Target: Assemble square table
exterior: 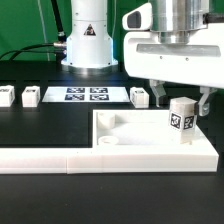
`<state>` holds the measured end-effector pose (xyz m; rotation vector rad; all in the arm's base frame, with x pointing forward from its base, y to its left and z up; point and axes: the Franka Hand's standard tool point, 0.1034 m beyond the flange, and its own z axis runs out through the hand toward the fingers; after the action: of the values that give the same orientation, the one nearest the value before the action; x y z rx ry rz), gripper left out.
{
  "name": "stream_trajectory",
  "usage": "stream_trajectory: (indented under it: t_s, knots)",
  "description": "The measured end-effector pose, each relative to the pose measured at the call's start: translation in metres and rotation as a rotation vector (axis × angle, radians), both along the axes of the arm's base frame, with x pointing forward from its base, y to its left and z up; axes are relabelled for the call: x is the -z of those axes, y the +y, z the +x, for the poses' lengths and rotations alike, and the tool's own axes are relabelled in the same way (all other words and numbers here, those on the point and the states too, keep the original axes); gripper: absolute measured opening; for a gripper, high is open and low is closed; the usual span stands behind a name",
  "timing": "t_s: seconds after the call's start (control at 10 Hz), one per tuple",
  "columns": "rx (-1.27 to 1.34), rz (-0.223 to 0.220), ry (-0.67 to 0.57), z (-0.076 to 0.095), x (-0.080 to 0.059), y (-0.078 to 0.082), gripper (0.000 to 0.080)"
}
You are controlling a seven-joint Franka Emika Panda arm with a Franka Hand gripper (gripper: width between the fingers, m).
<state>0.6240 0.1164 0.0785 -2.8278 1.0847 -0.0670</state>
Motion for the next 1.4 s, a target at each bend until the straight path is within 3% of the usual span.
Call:
stream_trajectory:
  t_s: [0.6, 1.2, 1.4]
  knots:
    - [-0.544, -0.069, -0.018, 0.0001, 0.0010, 0.0057, 0.0649]
    - [-0.924, -0.100, -0.046, 0.0012, 0.0015, -0.0009, 0.0649]
    - [-0.985, -0.104, -0.050, 0.0014, 0.0018, -0.0028, 0.0399]
